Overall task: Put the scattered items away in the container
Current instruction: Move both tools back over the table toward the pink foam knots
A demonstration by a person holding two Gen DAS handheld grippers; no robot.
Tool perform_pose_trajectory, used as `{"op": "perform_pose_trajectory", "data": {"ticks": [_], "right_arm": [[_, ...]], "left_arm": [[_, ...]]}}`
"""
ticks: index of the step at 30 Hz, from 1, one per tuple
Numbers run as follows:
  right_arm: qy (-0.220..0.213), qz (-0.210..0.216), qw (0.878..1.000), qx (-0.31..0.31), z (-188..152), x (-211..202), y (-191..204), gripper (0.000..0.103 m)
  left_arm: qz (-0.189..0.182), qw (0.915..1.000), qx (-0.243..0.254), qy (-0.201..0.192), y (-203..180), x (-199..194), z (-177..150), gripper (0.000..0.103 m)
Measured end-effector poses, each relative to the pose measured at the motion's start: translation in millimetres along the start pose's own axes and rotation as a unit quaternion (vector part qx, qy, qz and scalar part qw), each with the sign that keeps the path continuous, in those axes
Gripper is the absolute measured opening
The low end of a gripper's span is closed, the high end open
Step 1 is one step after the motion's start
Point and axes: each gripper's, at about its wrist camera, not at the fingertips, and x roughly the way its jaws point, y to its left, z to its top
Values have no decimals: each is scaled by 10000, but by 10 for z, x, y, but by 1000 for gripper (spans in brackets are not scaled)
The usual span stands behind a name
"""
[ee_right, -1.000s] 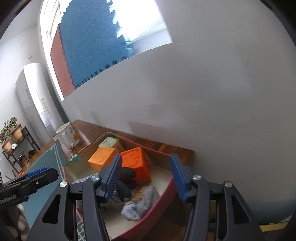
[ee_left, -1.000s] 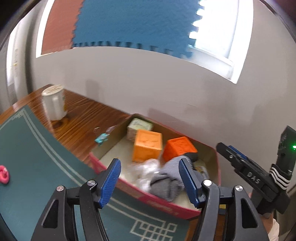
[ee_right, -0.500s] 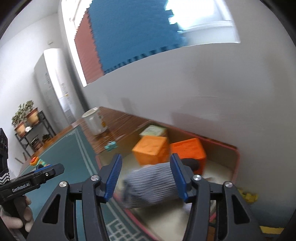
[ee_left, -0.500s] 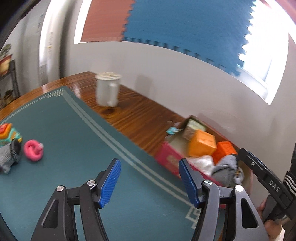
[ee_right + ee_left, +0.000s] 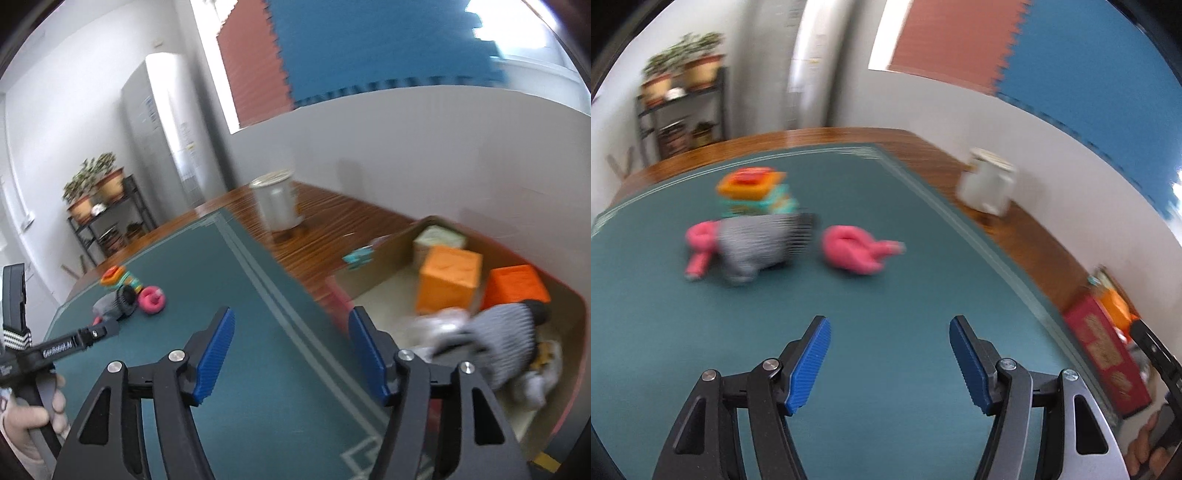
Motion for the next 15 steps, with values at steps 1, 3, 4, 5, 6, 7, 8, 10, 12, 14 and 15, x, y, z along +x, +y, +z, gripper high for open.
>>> {"op": "perform_pose_trajectory", "data": {"ticks": [1,3,4,5,6,7,8,10,12,14,15], "right_arm": [[50,44,10000,-43,-19,33,58,69],[150,114,9997,-128,-54,111,179,69],[192,137,9996,-164,-66,153,233,69],[236,155,9994,-202,-79,194,286,69],[278,170,9992,-239,-96,227,336,69],[311,178,9990,-269,-111,252,378,69],[341,185,9988,-295,-122,274,414,69],[390,190,9985,-341,-141,309,472,70],[425,181,9982,-383,-152,336,515,71],[458,165,9979,-419,-153,365,546,72],[475,158,9978,-437,-154,379,561,72]], "left_arm": [[107,9999,-95,-26,134,-5,5,68],[363,9989,-299,-89,438,-8,19,68],[459,9982,-356,-114,554,-5,22,68],[581,9973,-432,-143,684,6,34,68],[689,9961,-516,-172,820,21,51,68],[774,9951,-585,-187,921,40,67,68],[856,9940,-655,-192,1032,66,87,68],[976,9923,-750,-167,1216,137,133,68],[1079,9912,-755,-103,1352,234,179,68],[1158,9905,-745,-43,1453,328,211,68],[1174,9902,-750,0,1500,385,225,68]]}}
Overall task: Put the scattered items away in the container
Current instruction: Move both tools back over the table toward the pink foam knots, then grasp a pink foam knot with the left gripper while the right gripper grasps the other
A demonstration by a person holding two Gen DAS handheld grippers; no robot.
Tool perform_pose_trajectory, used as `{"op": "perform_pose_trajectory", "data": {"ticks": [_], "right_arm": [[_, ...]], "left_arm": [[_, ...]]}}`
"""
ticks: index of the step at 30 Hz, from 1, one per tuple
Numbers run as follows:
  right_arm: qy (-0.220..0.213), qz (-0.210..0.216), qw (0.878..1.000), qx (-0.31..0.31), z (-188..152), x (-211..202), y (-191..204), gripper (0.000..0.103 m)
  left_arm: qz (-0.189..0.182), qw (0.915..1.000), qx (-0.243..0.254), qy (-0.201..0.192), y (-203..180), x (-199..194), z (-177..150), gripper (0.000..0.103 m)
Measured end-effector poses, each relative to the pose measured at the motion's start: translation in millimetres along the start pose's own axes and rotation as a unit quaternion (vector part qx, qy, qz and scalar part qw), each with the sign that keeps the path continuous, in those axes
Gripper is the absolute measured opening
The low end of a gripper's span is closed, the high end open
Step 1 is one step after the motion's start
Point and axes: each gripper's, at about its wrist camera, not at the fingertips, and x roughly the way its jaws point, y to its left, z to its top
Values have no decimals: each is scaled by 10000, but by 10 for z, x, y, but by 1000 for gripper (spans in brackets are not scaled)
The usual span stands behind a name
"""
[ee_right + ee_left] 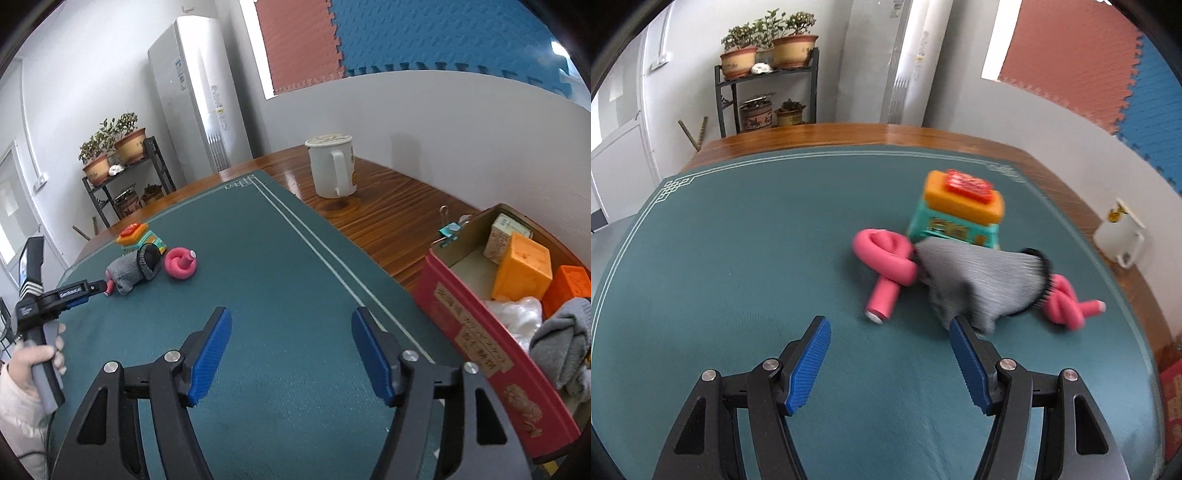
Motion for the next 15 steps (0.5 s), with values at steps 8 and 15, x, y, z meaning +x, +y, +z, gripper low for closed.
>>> {"op": "perform_pose_trajectory", "data": {"ticks": [8,15], "right_arm": [[180,-60,9998,-53,16,175,59,74],[271,-56,9988,-407,77,339,277,74]], "left_arm": [[73,9996,198,173,-2,370,106,66],[-168,9997,121,92,65,316,71,19]]}}
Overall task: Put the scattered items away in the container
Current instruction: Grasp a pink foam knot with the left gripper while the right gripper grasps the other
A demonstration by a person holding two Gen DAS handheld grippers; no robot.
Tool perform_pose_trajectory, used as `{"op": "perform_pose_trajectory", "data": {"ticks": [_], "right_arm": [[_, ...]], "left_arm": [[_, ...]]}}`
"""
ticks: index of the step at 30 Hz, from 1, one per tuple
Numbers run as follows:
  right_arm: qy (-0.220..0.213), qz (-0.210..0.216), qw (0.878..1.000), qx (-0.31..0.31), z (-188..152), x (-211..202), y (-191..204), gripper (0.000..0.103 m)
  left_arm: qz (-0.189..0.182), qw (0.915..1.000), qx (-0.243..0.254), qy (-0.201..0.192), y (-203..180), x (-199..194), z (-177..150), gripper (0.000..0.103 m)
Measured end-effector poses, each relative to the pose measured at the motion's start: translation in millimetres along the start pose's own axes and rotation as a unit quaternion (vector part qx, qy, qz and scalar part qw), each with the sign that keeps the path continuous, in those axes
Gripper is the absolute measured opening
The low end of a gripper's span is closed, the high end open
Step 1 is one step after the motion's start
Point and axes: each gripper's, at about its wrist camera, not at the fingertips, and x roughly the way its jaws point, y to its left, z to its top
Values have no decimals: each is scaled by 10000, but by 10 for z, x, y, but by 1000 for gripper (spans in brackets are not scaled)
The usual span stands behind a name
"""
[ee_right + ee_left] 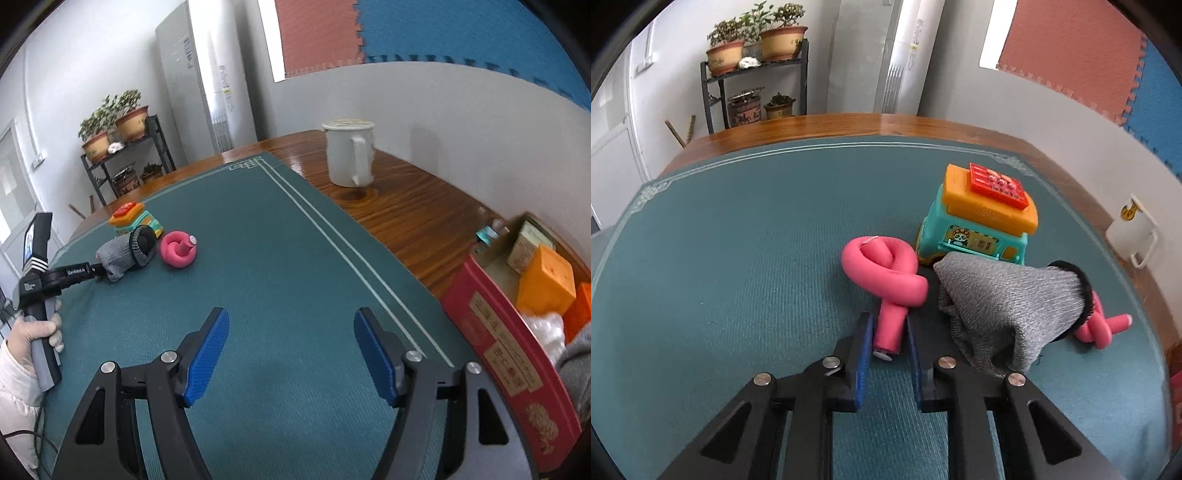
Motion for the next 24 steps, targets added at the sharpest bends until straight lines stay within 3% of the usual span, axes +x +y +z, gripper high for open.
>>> {"op": "perform_pose_trajectory", "data": {"ticks": [14,24], "right_arm": [[390,848,9911,-949,511,788,779,74],[362,630,9794,-1885,632,1351,1310,74]], "left_arm": [[-455,9967,-150,-656,-8,-742,101,16],[-613,9963,-16,-608,-56,-771,180,16]]}}
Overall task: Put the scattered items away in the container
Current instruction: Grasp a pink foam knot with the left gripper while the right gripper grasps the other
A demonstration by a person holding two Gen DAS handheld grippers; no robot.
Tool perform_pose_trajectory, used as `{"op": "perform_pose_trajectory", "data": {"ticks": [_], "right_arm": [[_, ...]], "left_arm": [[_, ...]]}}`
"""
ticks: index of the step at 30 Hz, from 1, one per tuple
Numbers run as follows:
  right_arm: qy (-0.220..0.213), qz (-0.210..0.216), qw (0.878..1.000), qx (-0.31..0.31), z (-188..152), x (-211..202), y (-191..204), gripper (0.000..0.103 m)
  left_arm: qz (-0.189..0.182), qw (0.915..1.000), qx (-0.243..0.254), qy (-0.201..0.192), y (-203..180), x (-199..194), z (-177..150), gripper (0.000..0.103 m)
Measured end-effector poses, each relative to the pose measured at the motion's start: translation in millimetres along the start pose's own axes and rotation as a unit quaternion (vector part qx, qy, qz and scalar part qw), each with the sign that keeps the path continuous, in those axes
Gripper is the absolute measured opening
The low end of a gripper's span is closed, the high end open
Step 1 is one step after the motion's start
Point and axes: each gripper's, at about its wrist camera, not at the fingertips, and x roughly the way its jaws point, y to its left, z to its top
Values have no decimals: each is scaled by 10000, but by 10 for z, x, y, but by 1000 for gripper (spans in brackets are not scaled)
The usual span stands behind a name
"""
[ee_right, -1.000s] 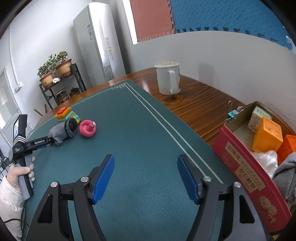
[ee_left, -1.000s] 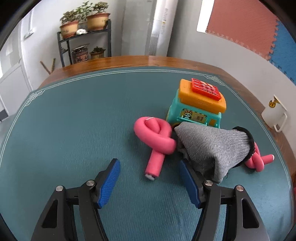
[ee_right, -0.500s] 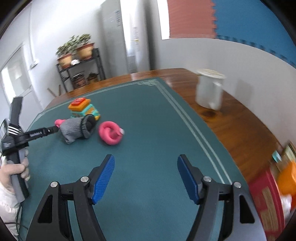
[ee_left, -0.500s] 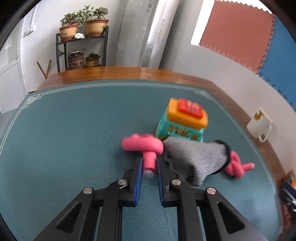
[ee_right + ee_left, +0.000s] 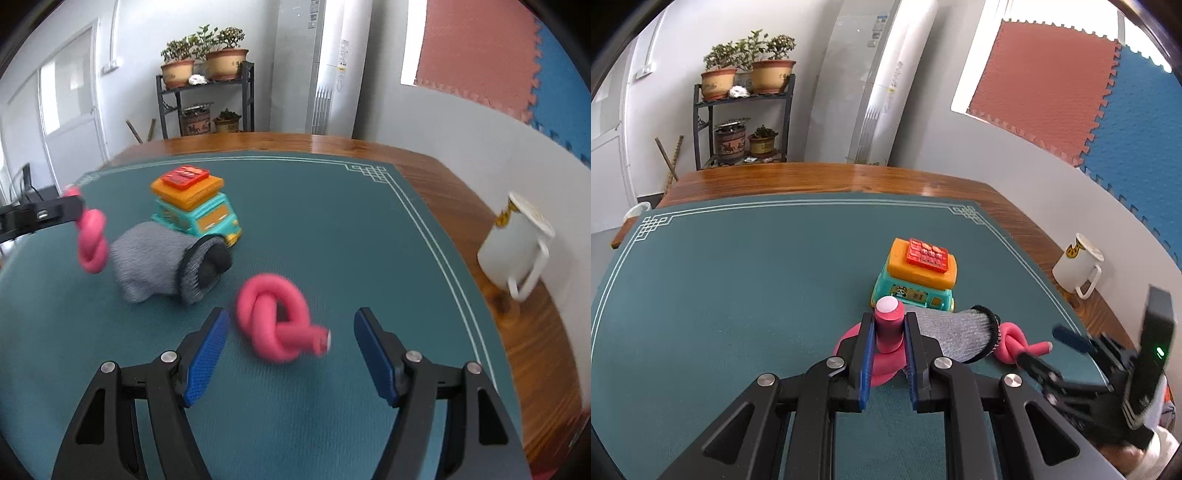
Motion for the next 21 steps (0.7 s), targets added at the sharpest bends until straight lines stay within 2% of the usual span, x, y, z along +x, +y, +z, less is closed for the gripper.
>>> {"op": "perform_pose_trajectory", "data": {"ticks": [2,7,8,9,10,11,12,15,21], "right_arm": [[108,88,9998,127,38,105,-50,74],[356,610,9957,594,-14,256,-190,74],[357,651,9953,618,-26,255,-200,71],[331,667,9953,618,-35,241,-203,63],[313,669,9955,600,-44,231,-195,58],[303,657,9958,566,-51,222,-176,49],[294,642,9961,530,-56,213,-155,45],[268,559,9971,432,-76,188,-98,44],[285,615,9964,511,-111,164,-134,44]], "left_arm": [[6,10000,-2,66,43,82,9,16],[17,9993,-10,362,99,311,-57,17],[61,9993,-25,358,114,331,-67,24],[104,9993,-40,354,129,352,-76,28],[147,9993,-55,348,144,371,-86,37],[181,9993,-72,307,152,376,-97,50],[211,9995,-63,237,154,369,-101,55],[307,9994,142,115,108,361,-111,56],[463,9956,753,301,-23,450,-214,56]]}}
